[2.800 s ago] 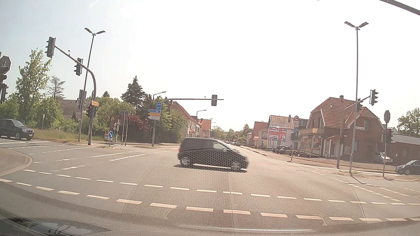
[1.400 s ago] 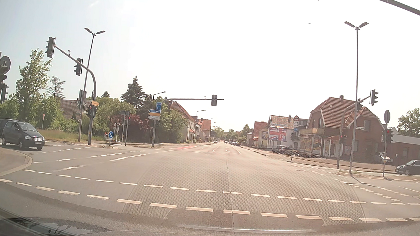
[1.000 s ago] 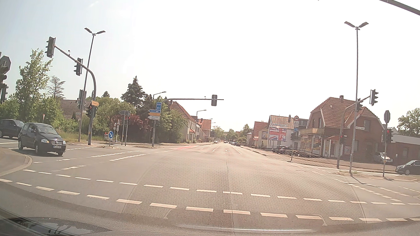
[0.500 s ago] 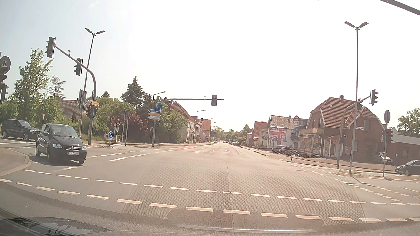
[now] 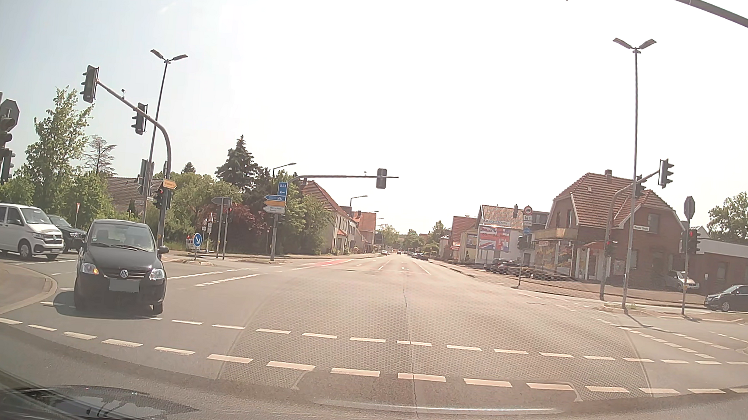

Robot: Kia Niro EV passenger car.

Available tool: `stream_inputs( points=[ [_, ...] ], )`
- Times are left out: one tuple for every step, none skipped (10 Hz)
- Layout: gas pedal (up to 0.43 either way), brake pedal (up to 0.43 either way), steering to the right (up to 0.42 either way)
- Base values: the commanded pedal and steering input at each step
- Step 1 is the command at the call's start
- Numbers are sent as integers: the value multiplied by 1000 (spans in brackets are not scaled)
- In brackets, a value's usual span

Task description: Follow the waypoints while adhering to traffic rules and regulations

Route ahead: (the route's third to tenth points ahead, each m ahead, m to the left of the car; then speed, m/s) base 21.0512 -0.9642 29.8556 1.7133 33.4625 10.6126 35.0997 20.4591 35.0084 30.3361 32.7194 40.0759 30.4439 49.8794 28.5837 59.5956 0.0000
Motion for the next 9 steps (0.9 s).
stream_inputs(
  points=[
    [0,262,19],
    [0,256,19],
    [0,262,19],
    [0,262,19],
    [0,262,19],
    [0,262,19],
    [0,262,19],
    [0,262,19],
    [0,256,19]
  ],
)
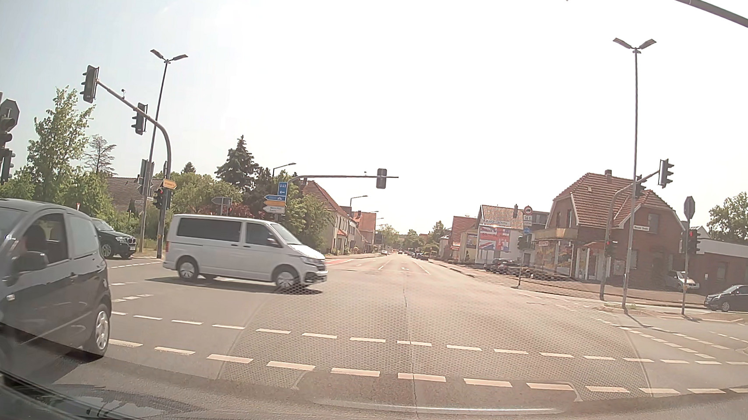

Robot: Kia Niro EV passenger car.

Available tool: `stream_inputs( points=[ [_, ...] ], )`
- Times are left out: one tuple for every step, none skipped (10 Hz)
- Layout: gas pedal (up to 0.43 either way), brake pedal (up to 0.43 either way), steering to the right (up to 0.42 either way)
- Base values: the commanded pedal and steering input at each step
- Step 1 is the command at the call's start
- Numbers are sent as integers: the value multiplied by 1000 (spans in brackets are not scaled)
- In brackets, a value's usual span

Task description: Follow the waypoints while adhering to traffic rules and regulations

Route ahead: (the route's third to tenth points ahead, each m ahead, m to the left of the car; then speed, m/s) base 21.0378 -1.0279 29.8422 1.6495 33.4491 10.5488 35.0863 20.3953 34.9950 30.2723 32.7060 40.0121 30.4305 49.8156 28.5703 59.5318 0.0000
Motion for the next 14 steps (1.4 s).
stream_inputs(
  points=[
    [0,262,19],
    [0,262,19],
    [0,262,19],
    [0,262,19],
    [0,262,19],
    [0,262,19],
    [0,262,19],
    [0,262,19],
    [0,262,19],
    [0,262,19],
    [0,256,19],
    [0,262,19],
    [0,256,19],
    [0,262,19]
  ],
)
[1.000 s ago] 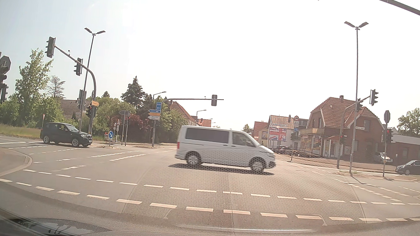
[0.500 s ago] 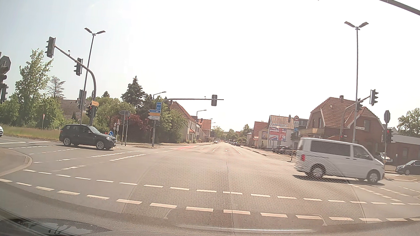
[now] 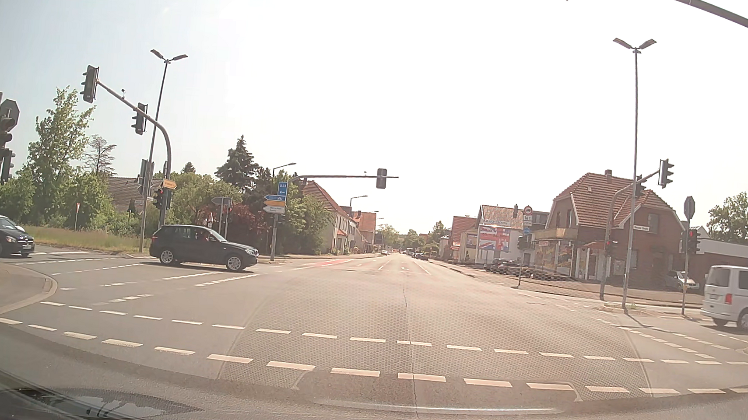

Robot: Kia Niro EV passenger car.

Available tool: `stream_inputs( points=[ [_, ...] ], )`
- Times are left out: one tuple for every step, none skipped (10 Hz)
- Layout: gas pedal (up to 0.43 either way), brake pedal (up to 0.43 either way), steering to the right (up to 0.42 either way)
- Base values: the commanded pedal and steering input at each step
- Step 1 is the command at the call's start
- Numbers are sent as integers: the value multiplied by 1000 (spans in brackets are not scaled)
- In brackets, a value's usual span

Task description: Follow the waypoints while adhering to traffic rules and regulations

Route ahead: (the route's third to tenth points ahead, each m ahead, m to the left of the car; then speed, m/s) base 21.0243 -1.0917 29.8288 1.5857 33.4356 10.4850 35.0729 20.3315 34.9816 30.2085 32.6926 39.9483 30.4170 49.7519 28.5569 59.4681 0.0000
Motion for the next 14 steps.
stream_inputs(
  points=[
    [0,262,19],
    [0,262,19],
    [0,262,19],
    [0,262,19],
    [0,262,19],
    [0,262,19],
    [0,262,19],
    [0,262,19],
    [0,256,19],
    [0,262,19],
    [0,256,19],
    [0,262,19],
    [0,262,19],
    [0,262,19]
  ],
)
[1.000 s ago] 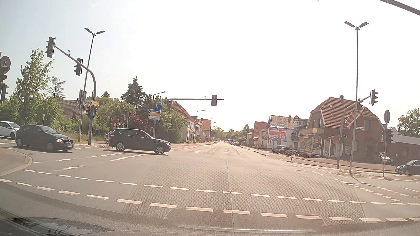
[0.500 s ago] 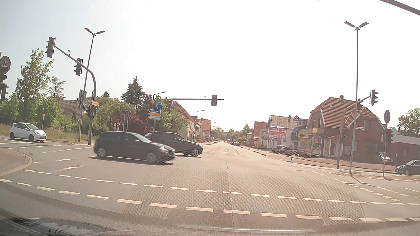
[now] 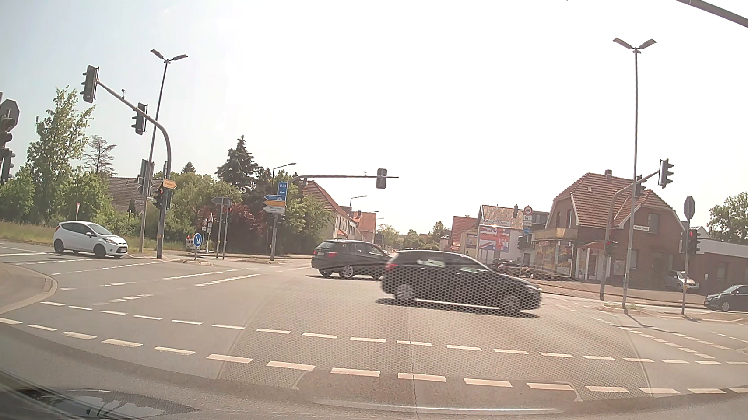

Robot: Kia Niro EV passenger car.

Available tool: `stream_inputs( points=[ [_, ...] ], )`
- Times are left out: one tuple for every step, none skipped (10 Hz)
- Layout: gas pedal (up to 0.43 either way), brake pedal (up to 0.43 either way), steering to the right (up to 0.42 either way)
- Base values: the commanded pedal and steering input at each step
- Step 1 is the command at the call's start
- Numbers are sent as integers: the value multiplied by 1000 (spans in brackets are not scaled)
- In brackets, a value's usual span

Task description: Follow the waypoints while adhering to traffic rules and regulations

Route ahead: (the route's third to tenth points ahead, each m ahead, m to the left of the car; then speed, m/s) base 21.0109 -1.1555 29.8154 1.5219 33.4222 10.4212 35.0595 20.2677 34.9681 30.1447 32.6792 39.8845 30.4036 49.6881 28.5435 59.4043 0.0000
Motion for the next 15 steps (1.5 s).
stream_inputs(
  points=[
    [0,262,19],
    [0,262,19],
    [0,256,19],
    [0,256,19],
    [0,262,19],
    [0,262,19],
    [0,256,19],
    [0,262,19],
    [0,256,19],
    [0,256,19],
    [0,262,19],
    [0,256,19],
    [0,262,19],
    [0,262,19],
    [0,262,19]
  ],
)
